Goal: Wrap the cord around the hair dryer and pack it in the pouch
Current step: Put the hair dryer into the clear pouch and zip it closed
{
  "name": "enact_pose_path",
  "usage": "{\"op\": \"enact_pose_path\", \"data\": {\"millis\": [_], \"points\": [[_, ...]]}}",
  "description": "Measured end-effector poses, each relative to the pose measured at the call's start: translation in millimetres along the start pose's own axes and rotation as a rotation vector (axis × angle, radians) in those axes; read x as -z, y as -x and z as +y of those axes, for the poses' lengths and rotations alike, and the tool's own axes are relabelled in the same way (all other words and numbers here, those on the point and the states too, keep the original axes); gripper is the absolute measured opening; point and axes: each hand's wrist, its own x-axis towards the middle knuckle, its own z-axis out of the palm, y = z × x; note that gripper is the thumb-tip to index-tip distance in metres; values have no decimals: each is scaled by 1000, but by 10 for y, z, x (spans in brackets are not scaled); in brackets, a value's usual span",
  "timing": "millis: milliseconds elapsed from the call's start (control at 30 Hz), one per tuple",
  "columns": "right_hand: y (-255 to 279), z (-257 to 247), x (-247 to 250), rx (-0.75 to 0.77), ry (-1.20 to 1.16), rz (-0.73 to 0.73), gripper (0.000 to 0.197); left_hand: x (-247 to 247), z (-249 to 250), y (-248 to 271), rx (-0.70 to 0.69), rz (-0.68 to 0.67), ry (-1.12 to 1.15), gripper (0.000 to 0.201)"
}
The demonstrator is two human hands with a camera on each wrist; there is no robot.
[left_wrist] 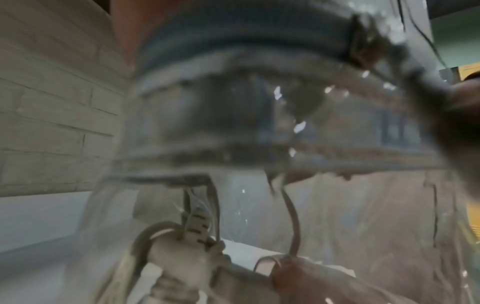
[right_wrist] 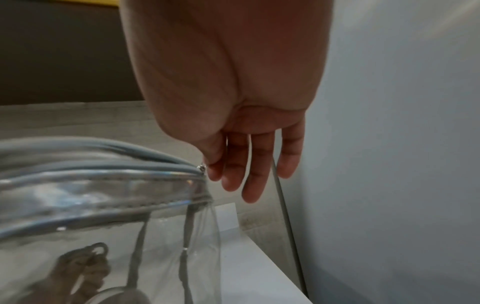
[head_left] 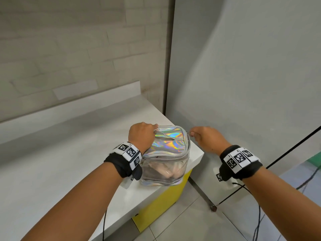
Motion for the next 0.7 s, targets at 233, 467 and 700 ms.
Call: {"op": "enact_pose_path", "data": {"millis": [233,467,700], "points": [[675,-300,-19,54,14,-18,18,-59,11,-27,109,11,63,29],[958,-566,-235,56,-38,36,19,-22,25,-39,171,-36,147,33],[867,-690,-452,-135,-353,208,26,142,-29,51,82,-160,183,58]]}}
